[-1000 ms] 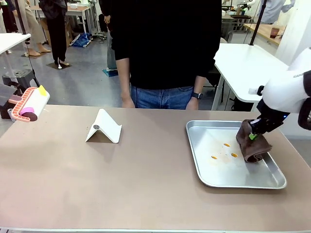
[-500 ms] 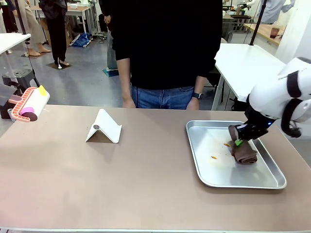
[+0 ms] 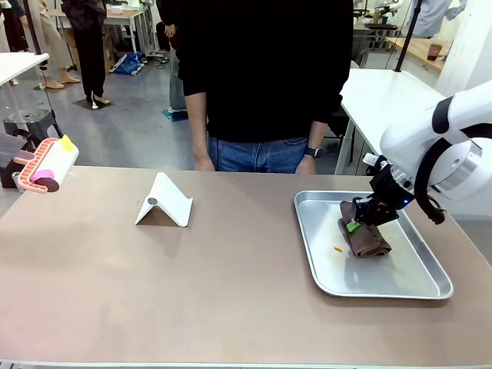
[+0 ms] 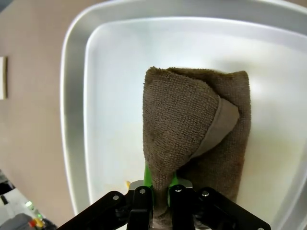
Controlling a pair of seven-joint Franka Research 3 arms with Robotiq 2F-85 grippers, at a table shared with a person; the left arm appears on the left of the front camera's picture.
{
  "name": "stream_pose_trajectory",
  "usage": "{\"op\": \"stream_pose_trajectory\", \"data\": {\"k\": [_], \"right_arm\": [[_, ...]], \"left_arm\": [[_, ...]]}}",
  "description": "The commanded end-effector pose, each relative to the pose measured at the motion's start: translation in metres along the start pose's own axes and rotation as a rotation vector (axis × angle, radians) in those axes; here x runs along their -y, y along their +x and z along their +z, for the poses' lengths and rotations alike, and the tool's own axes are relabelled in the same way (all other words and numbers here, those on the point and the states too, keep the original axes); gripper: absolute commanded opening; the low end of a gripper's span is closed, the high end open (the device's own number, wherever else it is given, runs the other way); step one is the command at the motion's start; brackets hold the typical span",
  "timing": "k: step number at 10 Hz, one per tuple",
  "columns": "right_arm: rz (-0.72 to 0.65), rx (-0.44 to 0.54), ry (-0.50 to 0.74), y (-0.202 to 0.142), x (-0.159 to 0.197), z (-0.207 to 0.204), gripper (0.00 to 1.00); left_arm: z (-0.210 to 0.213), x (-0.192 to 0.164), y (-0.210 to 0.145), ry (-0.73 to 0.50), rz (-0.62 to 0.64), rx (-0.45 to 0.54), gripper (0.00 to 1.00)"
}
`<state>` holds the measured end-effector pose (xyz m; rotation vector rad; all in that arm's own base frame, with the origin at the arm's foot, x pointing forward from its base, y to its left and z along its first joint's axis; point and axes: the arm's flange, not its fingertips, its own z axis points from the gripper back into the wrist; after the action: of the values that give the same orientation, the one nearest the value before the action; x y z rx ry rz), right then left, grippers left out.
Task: Clean the surface of the table.
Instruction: Clean the area not pointed to by the person.
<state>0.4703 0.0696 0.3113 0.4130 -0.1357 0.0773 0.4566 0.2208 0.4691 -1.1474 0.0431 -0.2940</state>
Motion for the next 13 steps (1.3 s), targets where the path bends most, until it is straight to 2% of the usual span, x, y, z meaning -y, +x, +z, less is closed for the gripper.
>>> {"op": "stream_pose_trajectory", "data": {"k": [1,7,9,13], "right_arm": [[0.026,-0.025,0.091,0.003,-0.003,-0.012,0.12],[0.095,-0.092,0.158,-0.002,-0.044,-0.032,0.12],[0.117,-0.105,0.133,-0.004,-0.05,-0.037,0.12],[0.119,-0.117,0.056,-0.004,-0.04,-0.037,0.12]], "left_arm": [[0.002,0.005,-0.003,-0.012,-0.007,-0.004,0.23],[0.002,0.005,-0.003,-0.012,-0.007,-0.004,0.23],[0.002,0.005,-0.003,-0.012,-0.007,-0.004,0.23],[0.002,0.005,-0.003,-0.012,-0.007,-0.004,0.23]]}}
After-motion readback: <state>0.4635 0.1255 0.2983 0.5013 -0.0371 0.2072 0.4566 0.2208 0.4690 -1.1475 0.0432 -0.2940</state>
